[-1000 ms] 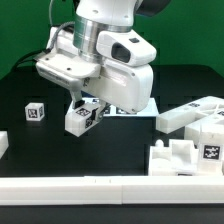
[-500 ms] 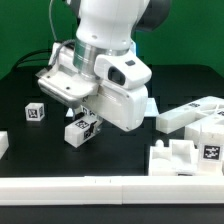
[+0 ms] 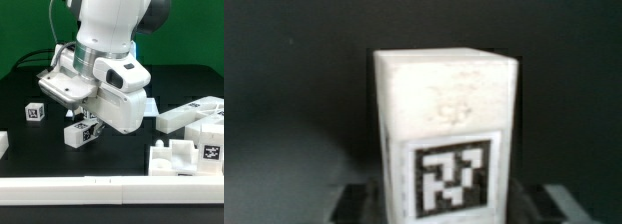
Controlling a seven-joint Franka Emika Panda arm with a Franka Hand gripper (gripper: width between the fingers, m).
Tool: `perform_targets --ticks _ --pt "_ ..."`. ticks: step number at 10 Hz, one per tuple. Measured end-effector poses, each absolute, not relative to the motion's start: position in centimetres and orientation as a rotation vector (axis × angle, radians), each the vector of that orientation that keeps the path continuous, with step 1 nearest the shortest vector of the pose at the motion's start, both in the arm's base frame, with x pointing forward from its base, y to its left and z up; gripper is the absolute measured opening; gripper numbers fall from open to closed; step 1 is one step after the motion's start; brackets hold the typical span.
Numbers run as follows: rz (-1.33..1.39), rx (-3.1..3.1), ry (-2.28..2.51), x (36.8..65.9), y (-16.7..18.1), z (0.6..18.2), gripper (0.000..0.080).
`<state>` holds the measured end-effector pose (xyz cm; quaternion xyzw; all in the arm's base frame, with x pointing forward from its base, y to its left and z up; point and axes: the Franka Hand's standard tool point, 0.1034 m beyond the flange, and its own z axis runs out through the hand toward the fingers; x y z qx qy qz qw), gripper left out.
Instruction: Assemble chair
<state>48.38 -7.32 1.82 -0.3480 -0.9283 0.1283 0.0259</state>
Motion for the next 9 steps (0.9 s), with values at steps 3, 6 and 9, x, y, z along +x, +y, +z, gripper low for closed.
perform_targets --ticks 3,6,9 --pt "0.402 -1.157 -2.858 48.7 -7.7 2.5 0.0609" --pt "0.433 -1.614 -2.708 49.9 -7.4 4.6 0.0647" --pt "0.407 -1.893 -2.578 50.4 -7.2 5.2 0.0649"
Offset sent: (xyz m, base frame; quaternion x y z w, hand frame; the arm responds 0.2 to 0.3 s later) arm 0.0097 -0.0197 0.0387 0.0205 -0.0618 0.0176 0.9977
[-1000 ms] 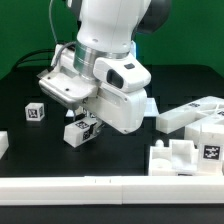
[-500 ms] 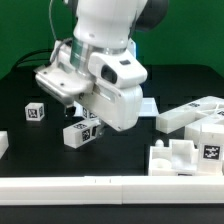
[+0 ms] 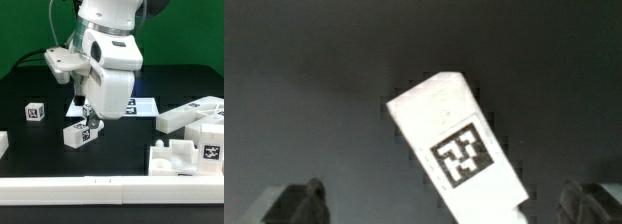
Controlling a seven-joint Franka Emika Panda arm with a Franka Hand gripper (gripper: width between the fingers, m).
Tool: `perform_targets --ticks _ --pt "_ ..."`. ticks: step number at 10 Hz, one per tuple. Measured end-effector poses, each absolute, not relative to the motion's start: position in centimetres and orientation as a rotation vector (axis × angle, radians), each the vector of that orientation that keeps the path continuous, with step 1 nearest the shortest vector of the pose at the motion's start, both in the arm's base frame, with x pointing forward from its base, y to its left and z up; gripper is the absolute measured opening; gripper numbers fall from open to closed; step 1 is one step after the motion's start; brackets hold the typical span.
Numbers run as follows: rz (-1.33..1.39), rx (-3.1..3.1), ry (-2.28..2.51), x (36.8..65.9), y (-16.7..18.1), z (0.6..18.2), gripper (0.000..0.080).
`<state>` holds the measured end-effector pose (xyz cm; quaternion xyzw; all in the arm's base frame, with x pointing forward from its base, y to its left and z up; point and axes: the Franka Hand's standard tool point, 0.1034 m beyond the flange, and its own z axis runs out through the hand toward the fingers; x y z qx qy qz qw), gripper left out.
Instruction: Assemble chair
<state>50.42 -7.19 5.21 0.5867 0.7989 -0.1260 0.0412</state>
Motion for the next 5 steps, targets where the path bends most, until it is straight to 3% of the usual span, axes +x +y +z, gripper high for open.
perform_targets --ticks 5 --pt "-0.345 2.235 1.987 50.78 -7.66 5.23 0.0649"
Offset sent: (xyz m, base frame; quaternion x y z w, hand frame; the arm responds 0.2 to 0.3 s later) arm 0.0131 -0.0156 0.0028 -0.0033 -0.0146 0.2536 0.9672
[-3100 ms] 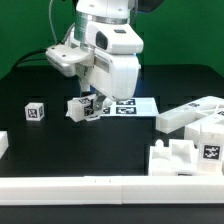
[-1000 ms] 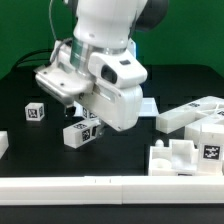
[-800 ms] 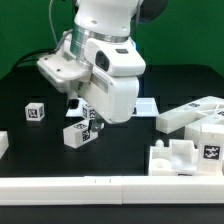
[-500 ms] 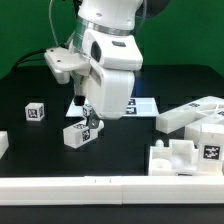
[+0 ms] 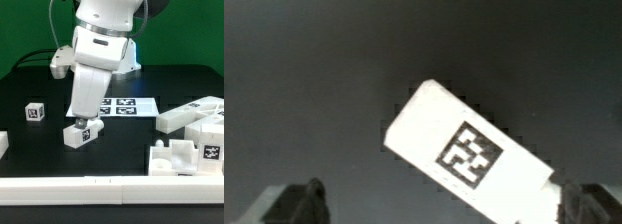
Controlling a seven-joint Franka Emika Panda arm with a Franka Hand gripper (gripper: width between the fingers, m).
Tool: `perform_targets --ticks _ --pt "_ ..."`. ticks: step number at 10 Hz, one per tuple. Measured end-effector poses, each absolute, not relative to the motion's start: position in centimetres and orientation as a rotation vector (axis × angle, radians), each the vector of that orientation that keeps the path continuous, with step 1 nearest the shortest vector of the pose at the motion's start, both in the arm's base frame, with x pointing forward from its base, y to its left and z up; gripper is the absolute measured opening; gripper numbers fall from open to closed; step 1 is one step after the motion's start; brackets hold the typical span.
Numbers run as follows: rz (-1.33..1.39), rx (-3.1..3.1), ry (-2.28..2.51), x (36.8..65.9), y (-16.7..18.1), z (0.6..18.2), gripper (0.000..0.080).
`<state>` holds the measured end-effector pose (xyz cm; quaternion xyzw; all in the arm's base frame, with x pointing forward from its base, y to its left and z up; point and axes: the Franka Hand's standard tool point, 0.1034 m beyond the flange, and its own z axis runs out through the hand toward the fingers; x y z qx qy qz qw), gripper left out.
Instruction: Assemble chair
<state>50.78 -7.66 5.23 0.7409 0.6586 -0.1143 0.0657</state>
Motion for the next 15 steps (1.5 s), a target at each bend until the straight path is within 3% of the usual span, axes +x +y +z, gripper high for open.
perform_targets --ticks 7,11,15 --pt "-0.291 2.765 1.14 50.16 -7.39 4.96 0.0649" --pt "-0.332 3.028 0.317 50.88 -7.57 4.84 0.0649" --pt "-0.311 3.037 -0.029 51.06 -7.23 4.92 0.0649"
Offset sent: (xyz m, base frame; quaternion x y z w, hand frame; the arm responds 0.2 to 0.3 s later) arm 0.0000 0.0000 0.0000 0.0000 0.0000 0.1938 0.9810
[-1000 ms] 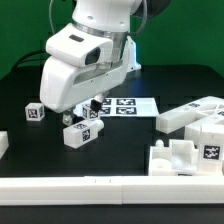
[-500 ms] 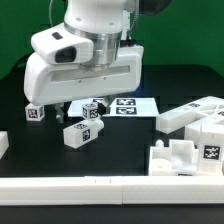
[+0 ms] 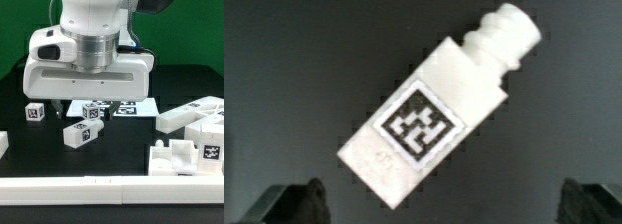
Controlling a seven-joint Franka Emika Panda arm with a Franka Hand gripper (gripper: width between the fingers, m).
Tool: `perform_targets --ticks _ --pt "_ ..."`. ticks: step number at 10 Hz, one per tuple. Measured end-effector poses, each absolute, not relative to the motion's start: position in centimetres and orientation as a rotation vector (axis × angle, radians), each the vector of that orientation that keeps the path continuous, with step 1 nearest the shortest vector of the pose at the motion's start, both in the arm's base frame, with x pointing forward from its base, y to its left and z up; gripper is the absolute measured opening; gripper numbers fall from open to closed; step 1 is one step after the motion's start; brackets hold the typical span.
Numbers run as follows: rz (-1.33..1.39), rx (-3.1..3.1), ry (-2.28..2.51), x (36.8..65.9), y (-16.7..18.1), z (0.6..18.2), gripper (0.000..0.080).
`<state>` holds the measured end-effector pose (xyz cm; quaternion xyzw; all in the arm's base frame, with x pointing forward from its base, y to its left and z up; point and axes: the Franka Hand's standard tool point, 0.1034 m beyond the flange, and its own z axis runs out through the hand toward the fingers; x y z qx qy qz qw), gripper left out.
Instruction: Assemble chair
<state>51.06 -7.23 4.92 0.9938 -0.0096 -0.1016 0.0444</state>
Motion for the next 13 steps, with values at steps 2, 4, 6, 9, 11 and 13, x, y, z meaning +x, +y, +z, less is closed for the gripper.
perform_targets --ticks 2,4,6,9,11,13 --pt "-0.341 3.087 -0.39 51.3 -8.6 5.1 0.0649" --pt "-0.364 3.072 -0.673 51.1 -8.8 4.9 0.0649" --pt "-0.363 3.068 -0.685 51.1 -8.6 4.9 0.0649" --pt "-0.398 3.091 -0.794 50.7 -9.0 4.7 0.0649" --pt "-0.517 3.111 -1.014 50.0 -9.9 4.4 0.0649" --pt "-0.522 3.109 -1.013 50.2 -10.0 4.3 0.0649"
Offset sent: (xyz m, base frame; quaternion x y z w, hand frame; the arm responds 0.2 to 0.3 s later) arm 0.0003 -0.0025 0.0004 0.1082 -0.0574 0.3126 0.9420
